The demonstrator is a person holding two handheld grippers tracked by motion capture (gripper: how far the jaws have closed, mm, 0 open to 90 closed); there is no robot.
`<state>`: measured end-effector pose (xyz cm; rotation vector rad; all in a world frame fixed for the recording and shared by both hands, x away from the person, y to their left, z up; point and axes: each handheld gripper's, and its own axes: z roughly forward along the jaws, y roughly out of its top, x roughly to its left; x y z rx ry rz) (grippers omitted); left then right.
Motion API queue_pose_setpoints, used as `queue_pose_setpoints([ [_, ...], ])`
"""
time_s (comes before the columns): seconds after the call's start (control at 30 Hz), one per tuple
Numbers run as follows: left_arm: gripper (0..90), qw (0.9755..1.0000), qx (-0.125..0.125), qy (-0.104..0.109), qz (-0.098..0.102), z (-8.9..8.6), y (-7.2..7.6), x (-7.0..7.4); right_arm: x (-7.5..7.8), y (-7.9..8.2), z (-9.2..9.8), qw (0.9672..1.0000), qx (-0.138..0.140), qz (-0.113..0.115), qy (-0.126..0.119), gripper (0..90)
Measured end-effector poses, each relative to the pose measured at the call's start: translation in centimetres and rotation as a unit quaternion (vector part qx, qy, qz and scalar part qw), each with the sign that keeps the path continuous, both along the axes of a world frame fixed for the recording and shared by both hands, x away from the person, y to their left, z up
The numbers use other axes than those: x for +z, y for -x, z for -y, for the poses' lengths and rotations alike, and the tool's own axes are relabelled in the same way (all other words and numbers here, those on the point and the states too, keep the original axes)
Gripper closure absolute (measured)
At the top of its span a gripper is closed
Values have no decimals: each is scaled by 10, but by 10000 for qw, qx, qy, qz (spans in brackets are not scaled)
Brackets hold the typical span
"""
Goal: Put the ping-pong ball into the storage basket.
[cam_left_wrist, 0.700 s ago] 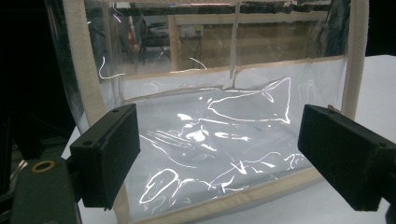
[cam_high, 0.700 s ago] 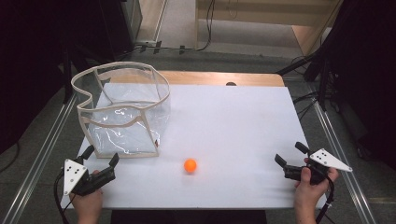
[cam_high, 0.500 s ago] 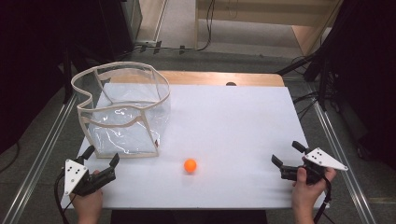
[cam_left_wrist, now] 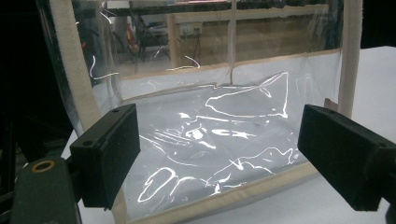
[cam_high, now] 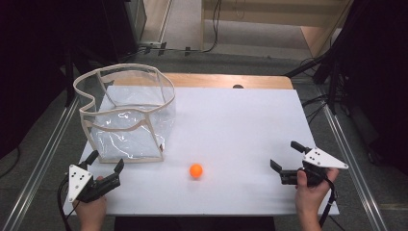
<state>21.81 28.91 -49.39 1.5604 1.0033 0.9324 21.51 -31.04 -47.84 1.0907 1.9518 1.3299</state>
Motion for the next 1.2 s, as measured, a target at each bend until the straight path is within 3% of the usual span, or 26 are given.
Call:
queue_pose_setpoints([
  [0.37,135,10000,13,-24,-8,1,0,0,16,-10,-16,9993,307,-108,185,0],
  [1.2,135,10000,-2,-61,-9,2,0,0,33,-26,-51,9949,881,-252,432,0],
])
